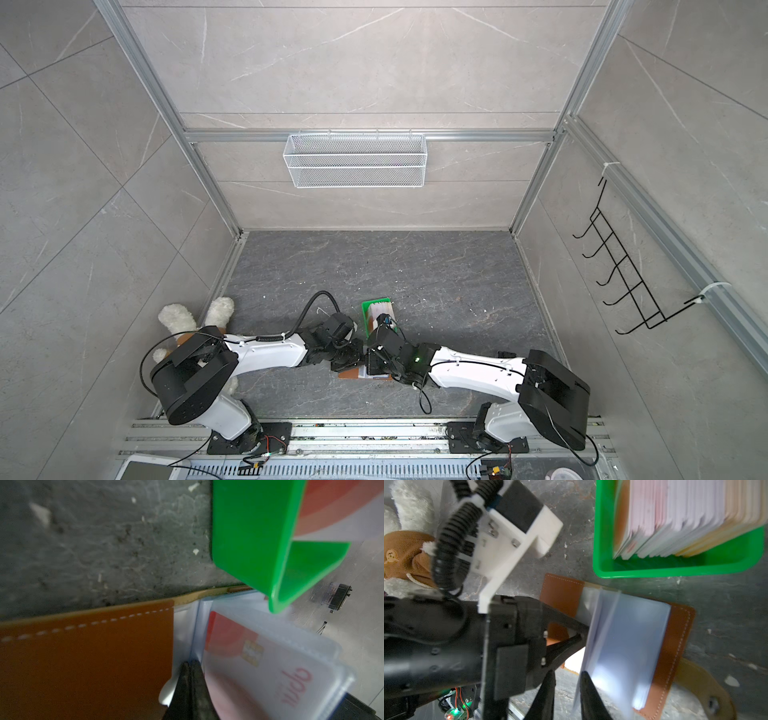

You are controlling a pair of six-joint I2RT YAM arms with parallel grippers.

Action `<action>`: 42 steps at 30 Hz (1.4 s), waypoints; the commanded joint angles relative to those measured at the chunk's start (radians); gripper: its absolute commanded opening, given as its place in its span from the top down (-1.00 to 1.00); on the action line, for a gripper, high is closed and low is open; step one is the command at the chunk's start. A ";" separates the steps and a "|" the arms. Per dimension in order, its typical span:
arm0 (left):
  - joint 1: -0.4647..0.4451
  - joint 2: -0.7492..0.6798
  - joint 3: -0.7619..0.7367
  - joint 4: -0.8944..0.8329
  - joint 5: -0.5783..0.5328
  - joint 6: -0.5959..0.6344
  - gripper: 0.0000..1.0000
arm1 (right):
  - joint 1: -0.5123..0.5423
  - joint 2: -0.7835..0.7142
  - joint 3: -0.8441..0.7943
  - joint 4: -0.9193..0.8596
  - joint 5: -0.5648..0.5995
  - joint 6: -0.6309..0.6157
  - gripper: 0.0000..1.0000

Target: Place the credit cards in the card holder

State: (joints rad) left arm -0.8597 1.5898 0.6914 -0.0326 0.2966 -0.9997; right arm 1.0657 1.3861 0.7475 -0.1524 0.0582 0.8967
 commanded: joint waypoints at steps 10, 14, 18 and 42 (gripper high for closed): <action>0.033 -0.103 -0.077 0.013 0.025 -0.029 1.00 | 0.045 0.120 0.116 -0.120 0.078 -0.021 0.46; 0.036 -0.105 -0.079 0.031 0.040 -0.024 1.00 | 0.045 0.095 0.081 -0.130 0.112 0.030 0.42; 0.031 -0.092 -0.072 0.067 0.059 -0.020 1.00 | 0.027 0.059 0.017 -0.109 0.098 0.056 0.35; 0.001 0.002 0.002 -0.026 0.001 0.012 1.00 | -0.111 0.009 -0.191 0.162 -0.095 0.065 0.41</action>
State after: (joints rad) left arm -0.8532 1.5780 0.6758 -0.0292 0.3134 -1.0100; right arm 0.9604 1.3983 0.5777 -0.0029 -0.0280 0.9501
